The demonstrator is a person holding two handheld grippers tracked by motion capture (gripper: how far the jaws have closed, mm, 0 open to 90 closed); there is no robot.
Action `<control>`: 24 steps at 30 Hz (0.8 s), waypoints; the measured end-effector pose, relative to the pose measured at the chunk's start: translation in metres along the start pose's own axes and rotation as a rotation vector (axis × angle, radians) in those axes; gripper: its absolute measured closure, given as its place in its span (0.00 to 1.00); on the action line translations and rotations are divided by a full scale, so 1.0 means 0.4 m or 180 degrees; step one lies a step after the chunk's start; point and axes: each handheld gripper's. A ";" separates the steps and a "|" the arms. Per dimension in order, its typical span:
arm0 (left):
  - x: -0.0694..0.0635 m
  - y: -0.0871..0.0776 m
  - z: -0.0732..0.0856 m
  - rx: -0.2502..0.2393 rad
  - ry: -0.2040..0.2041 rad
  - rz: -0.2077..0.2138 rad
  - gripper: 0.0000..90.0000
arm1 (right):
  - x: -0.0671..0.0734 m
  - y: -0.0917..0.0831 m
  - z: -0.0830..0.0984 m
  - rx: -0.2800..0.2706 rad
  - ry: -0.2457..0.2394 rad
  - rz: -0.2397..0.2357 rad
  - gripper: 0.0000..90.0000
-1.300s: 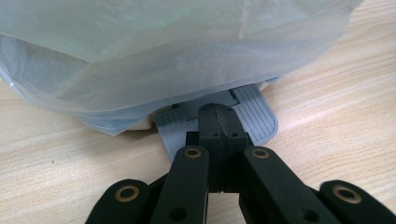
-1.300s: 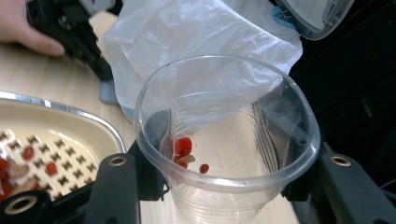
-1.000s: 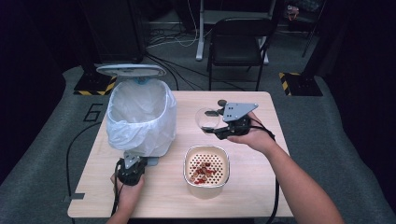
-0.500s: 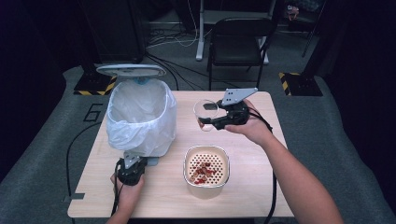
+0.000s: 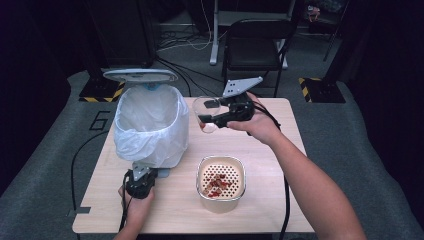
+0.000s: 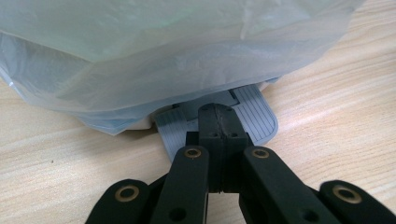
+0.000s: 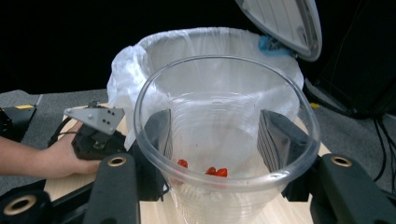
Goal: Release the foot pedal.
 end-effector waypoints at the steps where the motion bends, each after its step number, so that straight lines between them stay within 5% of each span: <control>1: 0.000 0.000 0.000 0.0003 0.0000 0.0000 1.00 | 0.000 0.007 -0.009 -0.0010 -0.0022 -0.0008 0.50; 3: 0.006 -0.002 -0.003 0.0023 0.0126 -0.0009 1.00 | 0.000 0.017 -0.020 -0.0013 -0.0018 -0.0007 0.50; 24: 0.007 -0.004 -0.004 0.0061 0.0140 0.0001 1.00 | -0.008 0.103 -0.116 -0.0088 0.0140 -0.0108 0.50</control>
Point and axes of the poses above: each handheld gripper's, and its own axes: y roughly forward along the jaws, z roughly out of its underside, x roughly to its left, and after that the axes turned 6 degrees about -x, right-handed
